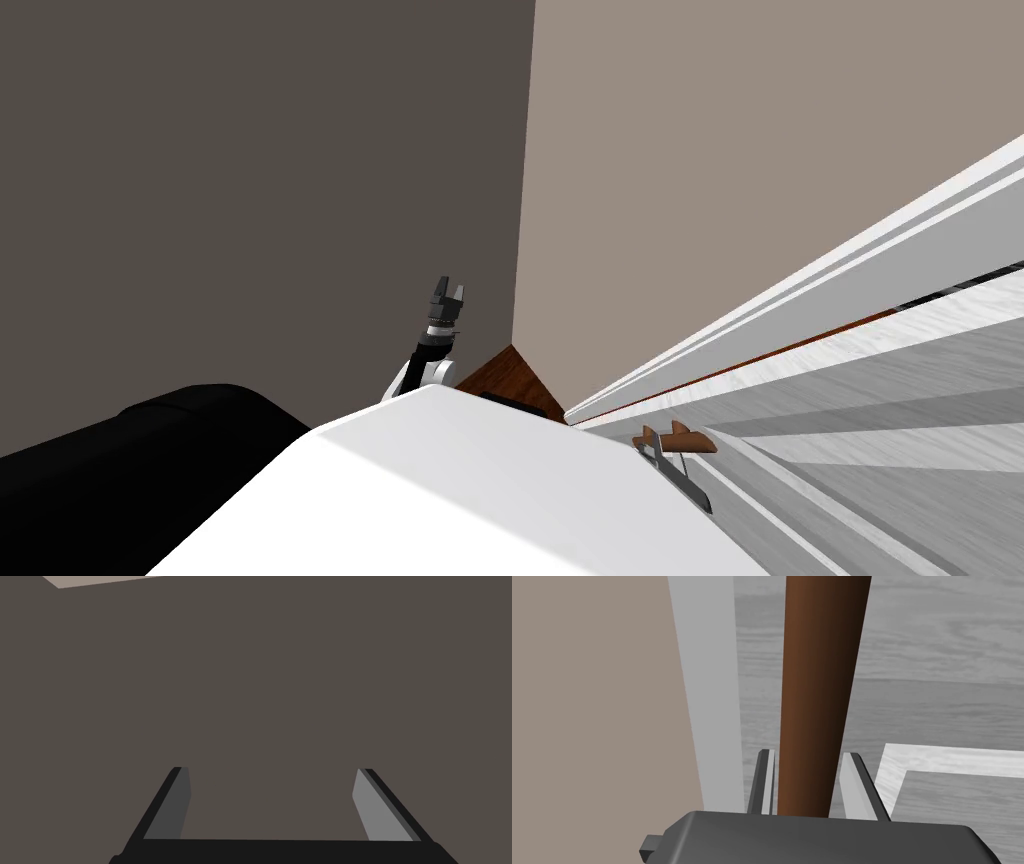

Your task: Pull the door open

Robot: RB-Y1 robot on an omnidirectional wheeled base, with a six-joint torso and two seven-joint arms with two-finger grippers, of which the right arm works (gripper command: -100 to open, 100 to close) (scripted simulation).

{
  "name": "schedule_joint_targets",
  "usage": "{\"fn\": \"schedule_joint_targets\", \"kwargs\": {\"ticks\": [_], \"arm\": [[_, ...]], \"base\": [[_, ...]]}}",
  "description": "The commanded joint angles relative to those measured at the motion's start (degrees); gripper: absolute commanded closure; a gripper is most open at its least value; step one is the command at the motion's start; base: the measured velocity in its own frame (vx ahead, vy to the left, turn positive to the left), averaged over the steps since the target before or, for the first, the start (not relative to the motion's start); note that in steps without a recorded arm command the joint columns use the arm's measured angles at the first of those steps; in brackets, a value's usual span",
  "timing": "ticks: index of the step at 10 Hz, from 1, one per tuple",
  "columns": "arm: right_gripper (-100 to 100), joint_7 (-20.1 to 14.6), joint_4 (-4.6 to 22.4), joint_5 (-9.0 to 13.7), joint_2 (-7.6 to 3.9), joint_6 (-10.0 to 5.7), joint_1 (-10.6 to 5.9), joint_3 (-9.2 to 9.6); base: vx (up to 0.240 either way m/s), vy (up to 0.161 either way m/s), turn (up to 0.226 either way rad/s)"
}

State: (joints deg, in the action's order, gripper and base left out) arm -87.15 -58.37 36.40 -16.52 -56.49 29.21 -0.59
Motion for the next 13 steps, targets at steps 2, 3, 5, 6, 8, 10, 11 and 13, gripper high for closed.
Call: {"fn": "schedule_joint_targets", "kwargs": {"ticks": [2,3,5,6,8,10,11,13], "arm": [[100,-0.99,-1.11,-1.61,-0.67,-0.38,1.14,2.29],[100,-1.37,-1.36,-2.18,-0.95,-0.6,1.38,3.06],[100,-1.64,-1.19,-2.76,-1.12,-1.09,1.61,3.81],[100,-1.9,-1.32,-3.22,-1.36,-1.4,1.81,4.4],[100,-2.49,-1.59,-4.25,-1.88,-2.09,2.27,5.71],[100,-3.19,-1.93,-5.5,-2.51,-2.92,2.82,7.3],[100,-3.51,-2.08,-6.06,-2.8,-3.3,3.07,8.03],[100,-4.3,-0.96,-6.75,-3.23,-4.22,2.74,8.73]], "base": [[-0.238,0.029,0.075],[-0.234,0.029,0.077],[-0.136,-0.003,0.042],[-0.225,-0.017,0.088],[-0.218,0.018,0.046],[-0.236,0.019,0.057],[-0.24,0.004,0.054],[-0.131,0.012,0.047]]}}
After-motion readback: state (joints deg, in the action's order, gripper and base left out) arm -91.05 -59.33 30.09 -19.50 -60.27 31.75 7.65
